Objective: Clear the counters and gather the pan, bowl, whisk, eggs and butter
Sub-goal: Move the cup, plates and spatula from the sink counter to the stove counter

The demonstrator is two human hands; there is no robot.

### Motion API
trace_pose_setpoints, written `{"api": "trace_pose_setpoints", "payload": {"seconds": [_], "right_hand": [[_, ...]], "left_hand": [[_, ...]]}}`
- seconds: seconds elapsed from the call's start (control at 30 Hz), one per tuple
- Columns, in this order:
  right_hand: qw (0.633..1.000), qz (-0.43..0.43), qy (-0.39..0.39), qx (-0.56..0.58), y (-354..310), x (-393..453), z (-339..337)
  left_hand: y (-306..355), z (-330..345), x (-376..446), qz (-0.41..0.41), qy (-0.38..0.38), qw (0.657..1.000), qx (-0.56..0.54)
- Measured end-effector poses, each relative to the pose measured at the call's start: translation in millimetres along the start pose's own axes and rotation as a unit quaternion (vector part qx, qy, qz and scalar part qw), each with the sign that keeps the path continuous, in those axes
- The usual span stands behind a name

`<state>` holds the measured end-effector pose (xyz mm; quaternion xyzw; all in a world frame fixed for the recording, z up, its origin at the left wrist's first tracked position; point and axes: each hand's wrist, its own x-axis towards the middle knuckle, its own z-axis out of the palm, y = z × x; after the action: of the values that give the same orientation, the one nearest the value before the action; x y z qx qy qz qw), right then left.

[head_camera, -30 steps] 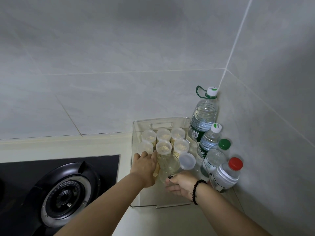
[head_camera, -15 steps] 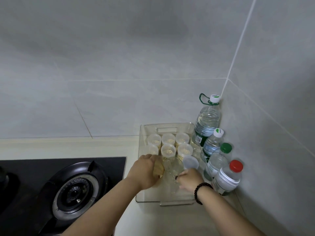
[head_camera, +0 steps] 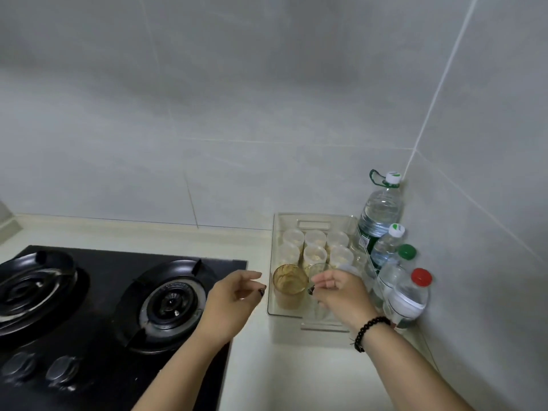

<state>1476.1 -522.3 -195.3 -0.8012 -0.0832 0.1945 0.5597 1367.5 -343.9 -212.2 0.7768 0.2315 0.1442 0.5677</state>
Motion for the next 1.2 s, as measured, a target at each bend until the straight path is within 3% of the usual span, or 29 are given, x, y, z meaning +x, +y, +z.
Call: {"api": "trace_pose_setpoints", "payload": {"seconds": [0.27, 0.57, 0.87, 1.2], "right_hand": [[0.996, -0.014, -0.087, 0.020, -26.5, -62.6, 70.1], [0.973, -0.060, -0.221, -0.011, -63.8, -157.0, 203.0], [0.914, -0.073, -0.398, -0.008, -82.4, -318.9, 370.6], [0.850, -0.097, -0.517, -0.025, -97.9, -450.1, 492.9]], "left_hand": [[-17.7, -79.8, -71.2, -0.025, 0.071, 0.997, -0.036], [-48.0, -211.7, -198.1, -0.057, 0.197, 0.978, -0.032], [-86.7, -356.7, -391.5, -0.121, 0.348, 0.930, -0.014], [-114.1, -446.8, -541.9, -0.172, 0.483, 0.858, -0.023]]}}
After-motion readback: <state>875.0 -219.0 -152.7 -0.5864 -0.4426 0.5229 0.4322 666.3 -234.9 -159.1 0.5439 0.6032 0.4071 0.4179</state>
